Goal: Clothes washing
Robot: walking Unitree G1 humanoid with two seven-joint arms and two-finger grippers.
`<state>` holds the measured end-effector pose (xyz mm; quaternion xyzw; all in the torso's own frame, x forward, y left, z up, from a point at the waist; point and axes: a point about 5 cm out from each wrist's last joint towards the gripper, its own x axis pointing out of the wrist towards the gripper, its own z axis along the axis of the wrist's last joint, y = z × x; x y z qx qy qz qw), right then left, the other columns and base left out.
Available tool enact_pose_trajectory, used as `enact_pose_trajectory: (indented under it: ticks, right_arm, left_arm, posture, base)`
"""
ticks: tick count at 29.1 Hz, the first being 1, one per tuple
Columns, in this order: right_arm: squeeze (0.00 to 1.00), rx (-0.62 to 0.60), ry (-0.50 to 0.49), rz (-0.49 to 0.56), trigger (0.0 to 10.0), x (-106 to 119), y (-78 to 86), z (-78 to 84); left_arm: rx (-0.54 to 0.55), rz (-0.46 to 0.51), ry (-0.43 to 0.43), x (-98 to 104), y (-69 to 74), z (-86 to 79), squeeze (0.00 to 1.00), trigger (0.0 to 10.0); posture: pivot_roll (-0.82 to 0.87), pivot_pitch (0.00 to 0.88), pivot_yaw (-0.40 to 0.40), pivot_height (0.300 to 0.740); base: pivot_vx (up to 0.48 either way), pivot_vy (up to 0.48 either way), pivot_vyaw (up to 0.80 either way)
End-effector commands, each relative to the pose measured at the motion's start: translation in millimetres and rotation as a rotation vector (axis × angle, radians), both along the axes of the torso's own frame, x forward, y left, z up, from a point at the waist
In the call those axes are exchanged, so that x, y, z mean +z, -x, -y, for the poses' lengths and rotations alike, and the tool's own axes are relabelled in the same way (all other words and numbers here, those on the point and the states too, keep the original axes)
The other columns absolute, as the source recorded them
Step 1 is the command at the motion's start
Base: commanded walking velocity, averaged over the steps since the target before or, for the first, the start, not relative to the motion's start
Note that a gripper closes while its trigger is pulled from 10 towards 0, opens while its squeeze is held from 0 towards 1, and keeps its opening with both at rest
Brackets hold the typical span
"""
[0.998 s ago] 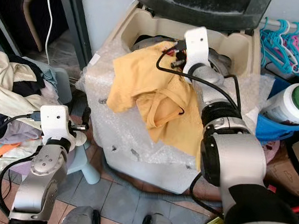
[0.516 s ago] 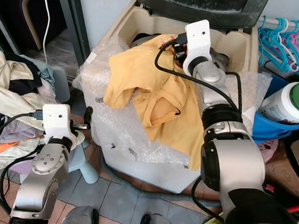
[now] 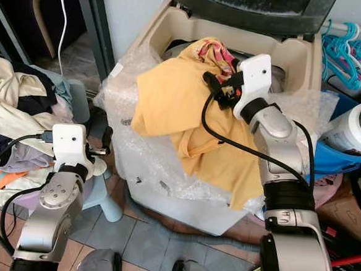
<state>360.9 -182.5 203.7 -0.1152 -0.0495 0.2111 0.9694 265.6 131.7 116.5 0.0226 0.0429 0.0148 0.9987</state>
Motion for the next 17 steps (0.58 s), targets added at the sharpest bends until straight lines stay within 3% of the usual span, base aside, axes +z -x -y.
enact_pose_trajectory:
  ticks: [1, 2, 3, 9, 13, 17]
  right_arm:
    - [0.50, 0.061, -0.075, 0.036, 10.0, 17.3, 4.5, -4.2]
    - [0.50, 0.083, -0.099, 0.039, 10.0, 20.4, 6.0, -5.6]
    - [0.00, 0.142, -0.134, 0.036, 10.0, 25.0, 10.6, -8.5]
    - [0.00, 0.427, -0.164, -0.013, 10.0, 27.8, 32.9, -25.5]
    - [0.00, 0.476, -0.154, -0.040, 10.0, 23.8, 36.8, -32.9]
    - [0.00, 0.385, 0.101, -0.079, 10.0, -7.2, 29.0, -44.7]
  left_arm:
    - [-0.025, -0.003, -0.009, 0.3, -1.9, 4.5, 0.00, 10.0]
    - [-0.024, -0.002, -0.009, 0.5, -2.0, 4.3, 0.00, 10.0]
    - [-0.022, -0.004, -0.007, 0.2, -1.8, 3.7, 0.00, 10.0]
    - [-0.023, -0.010, 0.000, -1.7, -1.1, 3.3, 0.00, 10.0]
    - [-0.028, -0.011, 0.003, -1.8, -2.0, 4.0, 0.00, 10.0]
    - [-0.039, -0.012, 0.007, -1.9, -2.6, 5.8, 0.00, 10.0]
  posture:
    - [0.05, 0.043, 0.004, 0.740]
    - [0.04, 0.042, 0.005, 0.740]
    - [0.04, 0.042, 0.004, 0.740]
    - [0.05, 0.044, 0.003, 0.740]
    - [0.05, 0.043, 0.002, 0.740]
    - [0.05, 0.041, 0.000, 0.740]
  base:
    - [0.000, 0.000, 0.00]
    - [0.000, 0.000, 0.00]
    - [0.000, 0.000, 0.00]
    - [0.000, 0.000, 0.00]
    - [0.000, 0.000, 0.00]
    - [0.000, 0.000, 0.00]
